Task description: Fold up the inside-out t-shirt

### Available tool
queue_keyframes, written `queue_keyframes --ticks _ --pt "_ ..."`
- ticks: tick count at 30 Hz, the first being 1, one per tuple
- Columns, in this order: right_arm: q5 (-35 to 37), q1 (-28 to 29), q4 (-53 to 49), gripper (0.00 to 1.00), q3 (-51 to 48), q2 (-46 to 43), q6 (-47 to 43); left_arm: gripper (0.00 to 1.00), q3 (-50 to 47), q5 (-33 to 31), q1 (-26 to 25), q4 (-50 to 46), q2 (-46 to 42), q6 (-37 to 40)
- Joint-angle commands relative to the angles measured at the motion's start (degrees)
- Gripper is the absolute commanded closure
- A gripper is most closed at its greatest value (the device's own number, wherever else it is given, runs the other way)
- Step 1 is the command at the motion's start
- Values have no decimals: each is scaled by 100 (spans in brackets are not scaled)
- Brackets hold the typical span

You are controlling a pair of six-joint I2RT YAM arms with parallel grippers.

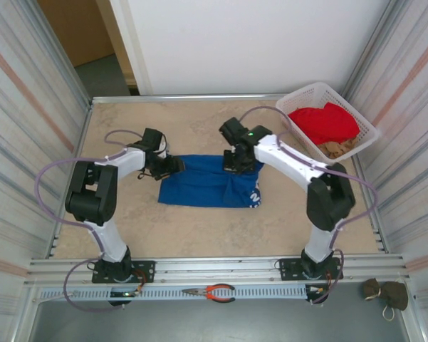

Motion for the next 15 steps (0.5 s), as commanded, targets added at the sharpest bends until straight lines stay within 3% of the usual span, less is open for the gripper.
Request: queue_keyframes --ticks 1,10,15 --pt "211 274 -267 100 613 521 380 37 -256 32 -92 42 314 -77" --pt "-59 575 -167 100 1819 1712 931 37 -189 199 -107 -9 184 -185" --pt "-199 646 -132 100 2509 2167 1177 36 -100 478 140 47 -92 -467"
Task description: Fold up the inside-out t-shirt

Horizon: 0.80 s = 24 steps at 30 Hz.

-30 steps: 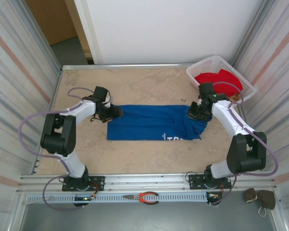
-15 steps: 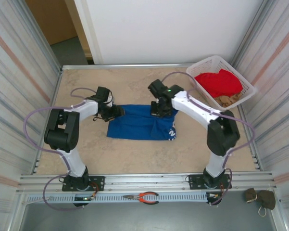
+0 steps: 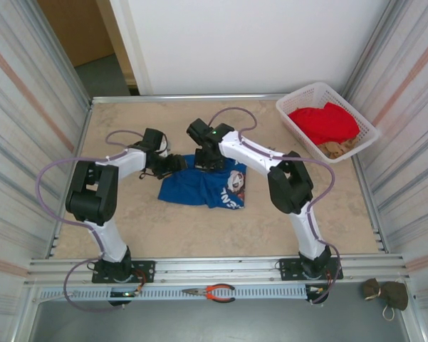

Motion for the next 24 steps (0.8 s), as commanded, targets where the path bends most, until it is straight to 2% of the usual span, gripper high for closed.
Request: queue_keyframes --ticks 1,2,4,5,6,7,11,13,16,20,24 --pt "-194 94 73 100 437 230 355 35 22 326 147 -241 -99 -275" --pt "-263 107 187 98 490 279 347 35 80 398 187 -250 -103 -304" --pt "-609 112 561 60 525 347 176 35 227 601 334 -257 -120 -399" --pt "-929 116 843 50 502 314 -49 35 295 677 421 -259 -137 -426" --pt "-1230 148 1120 44 473 223 -309 34 387 750 556 -303 -174 -439" --pt "-1197 201 1113 38 477 65 -484 34 480 791 685 -360 -228 -438" --pt "-993 146 1132 32 -91 -903 -906 33 858 1011 1189 -693 -488 -259" --pt "-864 -50 1207 31 -849 -1534 -920 32 998 1030 1309 -931 -687 -95" --pt "-827 -545 1570 30 -2102 -2398 -762 31 975 939 1206 -1112 -1058 146" --pt "-1140 -1336 2036 31 -3537 -3088 -584 31 610 432 539 -1286 -1591 433" --pt "-1711 -1850 2395 29 -4226 -3136 -648 30 225 -468 -622 -1490 -1834 538"
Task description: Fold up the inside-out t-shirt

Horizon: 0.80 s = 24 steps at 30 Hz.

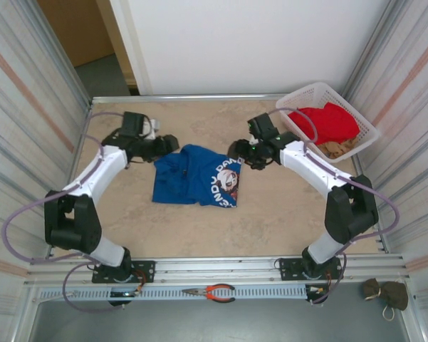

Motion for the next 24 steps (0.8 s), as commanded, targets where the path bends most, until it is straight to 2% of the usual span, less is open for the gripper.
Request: queue_keyframes --ticks 1,4,9,17,24 --pt "-584 -100 334 27 -399 163 -75 30 -365 -909 -827 -496 -116 264" --pt "-722 -120 384 26 -411 433 -189 29 -582 -1805 -1432 -574 -69 93" --pt "-773 -163 585 26 -467 813 -200 26 -992 -2678 -1515 -513 30 -162" --pt "-907 -235 821 26 -478 1080 -136 26 -1325 -2485 -1106 -371 236 -290" --pt "-948 -258 951 26 -503 1168 -45 28 -1668 -1881 -835 89 353 -476"
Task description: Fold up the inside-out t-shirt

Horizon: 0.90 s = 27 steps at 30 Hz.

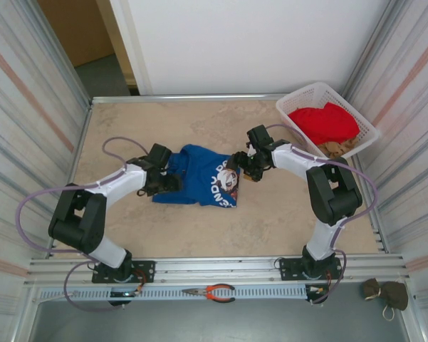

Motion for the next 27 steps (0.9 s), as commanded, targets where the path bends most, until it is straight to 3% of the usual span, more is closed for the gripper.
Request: queue_keyframes --ticks 1,3,8,14,19,27 --pt "-122 -51 94 26 -56 102 84 31 -138 364 32 333 153 -162" --pt "-118 -60 105 26 -69 120 112 42 -208 463 35 498 232 -197" --pt "-84 -93 105 27 -86 99 181 100 -82 409 47 532 122 -85" --pt "-74 -137 62 27 -113 -7 200 100 59 318 61 -31 -929 -42" --pt "-87 -137 51 27 -100 -15 238 100 -626 369 244 -74 -1672 -293" --pt "-147 -120 64 27 -138 54 249 99 -1748 561 754 696 -1269 -772"
